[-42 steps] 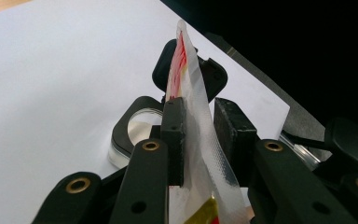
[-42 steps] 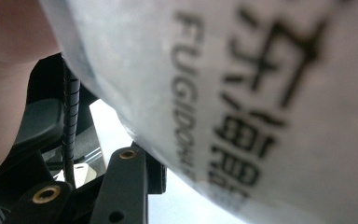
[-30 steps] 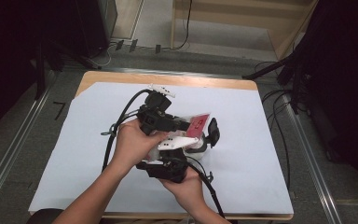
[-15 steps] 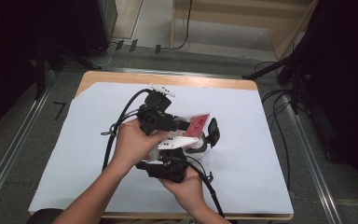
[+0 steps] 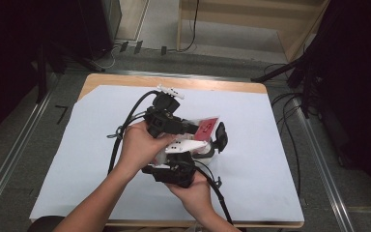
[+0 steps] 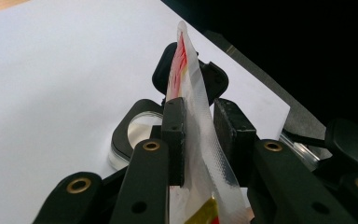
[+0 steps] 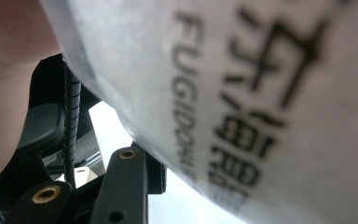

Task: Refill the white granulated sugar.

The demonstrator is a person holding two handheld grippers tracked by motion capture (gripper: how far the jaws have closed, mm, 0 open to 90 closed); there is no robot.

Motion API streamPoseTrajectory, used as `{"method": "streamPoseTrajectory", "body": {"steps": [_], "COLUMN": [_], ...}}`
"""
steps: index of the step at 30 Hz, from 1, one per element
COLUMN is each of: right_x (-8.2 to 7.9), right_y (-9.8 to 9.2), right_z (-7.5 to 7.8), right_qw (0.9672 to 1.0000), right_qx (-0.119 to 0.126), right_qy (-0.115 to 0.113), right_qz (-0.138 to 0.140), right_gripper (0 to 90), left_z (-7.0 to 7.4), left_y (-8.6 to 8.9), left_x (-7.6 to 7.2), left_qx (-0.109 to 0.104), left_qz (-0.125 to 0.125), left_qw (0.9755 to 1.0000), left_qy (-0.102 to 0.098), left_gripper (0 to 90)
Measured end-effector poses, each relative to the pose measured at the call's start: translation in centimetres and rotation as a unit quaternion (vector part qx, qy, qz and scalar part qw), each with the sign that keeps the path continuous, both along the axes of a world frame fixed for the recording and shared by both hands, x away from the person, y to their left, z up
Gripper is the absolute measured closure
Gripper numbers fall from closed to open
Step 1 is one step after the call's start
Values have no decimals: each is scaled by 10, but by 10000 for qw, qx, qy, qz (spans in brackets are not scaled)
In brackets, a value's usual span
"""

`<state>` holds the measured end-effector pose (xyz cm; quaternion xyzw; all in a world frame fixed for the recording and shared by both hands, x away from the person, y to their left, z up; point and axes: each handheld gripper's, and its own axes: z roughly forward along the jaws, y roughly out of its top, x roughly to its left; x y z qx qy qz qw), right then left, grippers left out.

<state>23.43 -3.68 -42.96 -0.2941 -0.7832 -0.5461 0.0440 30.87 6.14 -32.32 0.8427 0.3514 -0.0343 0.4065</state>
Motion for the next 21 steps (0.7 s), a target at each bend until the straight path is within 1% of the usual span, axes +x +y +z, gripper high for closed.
{"method": "streamPoseTrajectory", "body": {"steps": [1,2,3,7,9,13,17,18,19,20,21], "right_x": [0,1,1,2,3,4,5,5,6,6,6], "right_y": [0,-1,-1,-2,-3,-4,-4,-4,-4,-4,-4], "right_z": [0,0,1,1,1,0,1,1,1,2,3], "right_qw": [10000,10000,10000,10000,10000,9999,10000,10000,9999,9999,9999], "right_qx": [-4,12,48,59,54,39,34,25,30,25,25], "right_qy": [-2,10,41,30,30,38,52,64,90,98,124], "right_qz": [-6,-13,-13,-41,-58,-88,-74,-57,-44,-33,4], "right_gripper": [634,634,633,633,633,630,628,629,632,632,633], "left_z": [0,1,1,1,1,1,1,1,1,1,0], "left_y": [0,-1,-2,-4,-4,-5,-5,-4,-4,-3,-2], "left_x": [1,2,3,4,5,5,5,6,7,9,9], "left_qx": [-22,35,10,59,15,4,17,-9,11,-34,-72], "left_qz": [-22,-49,-33,-62,-44,-49,1,-7,20,35,72], "left_qw": [10000,10000,10000,10000,10000,10000,10000,10000,10000,9999,9997], "left_qy": [29,29,46,43,40,21,-3,37,82,165,205], "left_gripper": [752,752,752,753,754,754,754,754,751,746,744]}}
